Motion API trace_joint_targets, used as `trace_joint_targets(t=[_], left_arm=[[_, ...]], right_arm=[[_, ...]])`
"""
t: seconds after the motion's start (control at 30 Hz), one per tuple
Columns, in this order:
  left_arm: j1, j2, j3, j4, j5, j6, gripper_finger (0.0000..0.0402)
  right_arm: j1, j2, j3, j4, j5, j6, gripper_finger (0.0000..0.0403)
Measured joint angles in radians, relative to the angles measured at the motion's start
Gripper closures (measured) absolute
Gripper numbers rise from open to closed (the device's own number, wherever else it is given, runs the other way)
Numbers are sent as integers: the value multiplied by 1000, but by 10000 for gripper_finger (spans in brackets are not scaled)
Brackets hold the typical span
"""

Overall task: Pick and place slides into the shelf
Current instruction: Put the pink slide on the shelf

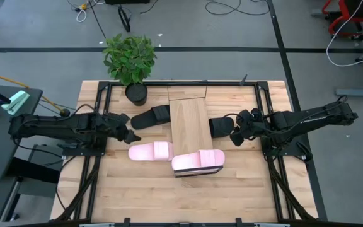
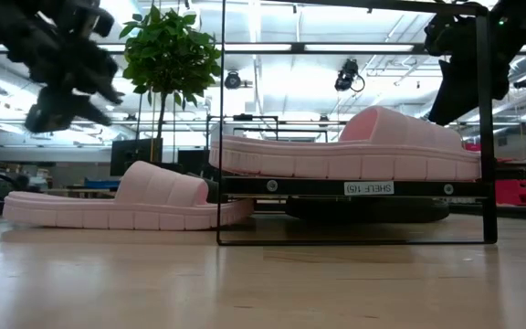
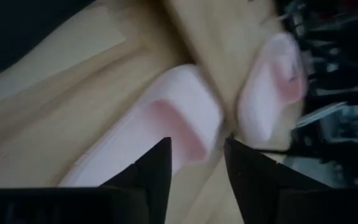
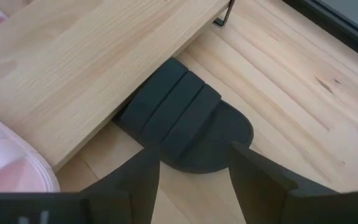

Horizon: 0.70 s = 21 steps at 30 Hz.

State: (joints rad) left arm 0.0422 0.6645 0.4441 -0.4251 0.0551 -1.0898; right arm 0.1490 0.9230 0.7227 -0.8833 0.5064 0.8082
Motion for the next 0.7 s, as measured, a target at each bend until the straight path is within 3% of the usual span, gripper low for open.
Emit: trace_joint_targets(t=[0.23,0.33,0.53,0.7], left_arm=[[0,171,0,40,-20,-157,205],[0,269,0,131,-6,-230,194],[0,446,0,415,101,-243,197],[-16,577,0,476,188,-259,206]], right_arm=[[0,0,0,0,0,1,211],[0,0,0,0,0,1,211],[0,0,0,0,7,1,211],[0,0,0,0,9,1,211]])
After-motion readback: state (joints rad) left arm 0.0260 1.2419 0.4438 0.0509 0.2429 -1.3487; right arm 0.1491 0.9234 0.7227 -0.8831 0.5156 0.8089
